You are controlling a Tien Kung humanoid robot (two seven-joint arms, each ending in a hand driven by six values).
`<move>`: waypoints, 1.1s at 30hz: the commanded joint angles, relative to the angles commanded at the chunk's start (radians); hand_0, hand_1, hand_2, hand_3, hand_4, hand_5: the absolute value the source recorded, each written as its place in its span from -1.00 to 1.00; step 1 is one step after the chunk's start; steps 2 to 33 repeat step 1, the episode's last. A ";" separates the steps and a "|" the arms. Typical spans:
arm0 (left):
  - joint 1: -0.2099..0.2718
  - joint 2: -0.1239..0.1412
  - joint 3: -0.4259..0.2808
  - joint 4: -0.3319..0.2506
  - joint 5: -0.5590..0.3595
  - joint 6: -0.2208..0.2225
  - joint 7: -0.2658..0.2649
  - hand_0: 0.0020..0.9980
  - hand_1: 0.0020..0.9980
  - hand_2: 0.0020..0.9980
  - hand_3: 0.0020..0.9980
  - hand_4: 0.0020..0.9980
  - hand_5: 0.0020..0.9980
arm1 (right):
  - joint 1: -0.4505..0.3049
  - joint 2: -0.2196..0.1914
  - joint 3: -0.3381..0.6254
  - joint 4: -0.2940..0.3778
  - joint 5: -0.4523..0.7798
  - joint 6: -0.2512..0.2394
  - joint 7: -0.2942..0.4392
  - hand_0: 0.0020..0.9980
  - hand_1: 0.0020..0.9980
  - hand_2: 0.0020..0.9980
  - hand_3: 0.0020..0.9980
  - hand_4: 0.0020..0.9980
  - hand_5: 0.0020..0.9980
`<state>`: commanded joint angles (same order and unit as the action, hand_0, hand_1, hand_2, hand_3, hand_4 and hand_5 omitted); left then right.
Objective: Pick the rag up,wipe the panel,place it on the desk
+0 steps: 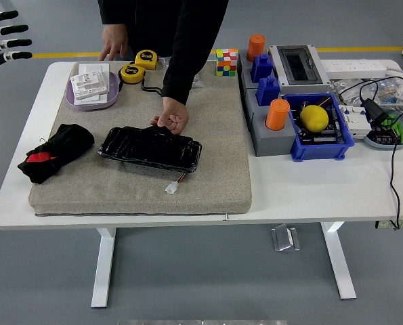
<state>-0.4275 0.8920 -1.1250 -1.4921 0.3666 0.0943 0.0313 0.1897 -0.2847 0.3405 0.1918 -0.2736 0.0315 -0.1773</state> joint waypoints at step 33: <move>0.000 -0.001 -0.002 0.003 0.004 0.001 -0.002 0.18 0.34 0.42 0.50 1.00 0.29 | 0.001 0.000 0.001 0.001 -0.001 0.000 0.000 0.58 0.42 0.45 0.34 1.00 0.04</move>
